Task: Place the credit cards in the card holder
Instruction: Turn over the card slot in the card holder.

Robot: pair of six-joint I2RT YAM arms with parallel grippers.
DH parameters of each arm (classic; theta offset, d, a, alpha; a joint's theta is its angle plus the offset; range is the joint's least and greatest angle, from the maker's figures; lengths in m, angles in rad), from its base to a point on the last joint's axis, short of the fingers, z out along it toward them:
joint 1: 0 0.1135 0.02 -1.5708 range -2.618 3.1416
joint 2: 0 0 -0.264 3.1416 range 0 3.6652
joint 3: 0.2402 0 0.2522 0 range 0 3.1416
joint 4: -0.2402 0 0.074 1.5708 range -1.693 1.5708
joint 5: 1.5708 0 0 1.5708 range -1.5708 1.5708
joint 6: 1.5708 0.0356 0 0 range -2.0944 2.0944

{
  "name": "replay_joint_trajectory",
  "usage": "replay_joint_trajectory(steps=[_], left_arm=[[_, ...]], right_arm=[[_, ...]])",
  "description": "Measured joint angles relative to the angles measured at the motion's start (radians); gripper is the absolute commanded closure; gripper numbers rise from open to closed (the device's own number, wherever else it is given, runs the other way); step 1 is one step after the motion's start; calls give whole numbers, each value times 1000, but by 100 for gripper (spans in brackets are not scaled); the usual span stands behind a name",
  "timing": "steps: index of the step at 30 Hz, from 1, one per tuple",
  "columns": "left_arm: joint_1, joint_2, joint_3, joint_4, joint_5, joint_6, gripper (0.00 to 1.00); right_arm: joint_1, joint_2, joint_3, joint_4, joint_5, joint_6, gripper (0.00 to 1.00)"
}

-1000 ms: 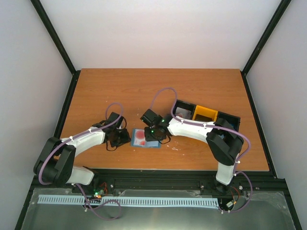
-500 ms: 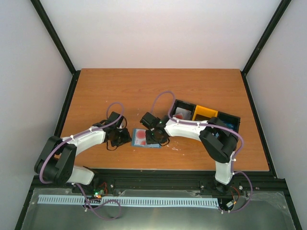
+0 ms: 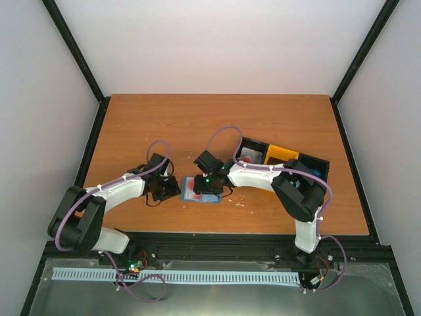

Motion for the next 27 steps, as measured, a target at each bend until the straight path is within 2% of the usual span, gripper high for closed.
replay_joint_trajectory(steps=[8, 13, 17, 23, 27], left_arm=[[0, 0, 0, 3, 4, 1, 69], [0, 2, 0, 8, 14, 3, 69], [0, 2, 0, 8, 14, 3, 69], [0, 2, 0, 9, 14, 4, 69], [0, 2, 0, 9, 14, 4, 69]], right_arm=[[-10, -13, -35, 132, -52, -40, 47], [-16, -70, -110, 275, -154, -58, 46], [-29, -113, -150, 324, -178, -66, 46], [-39, -255, -220, 327, -111, -68, 46], [-39, -295, -200, 226, 0, -53, 47]])
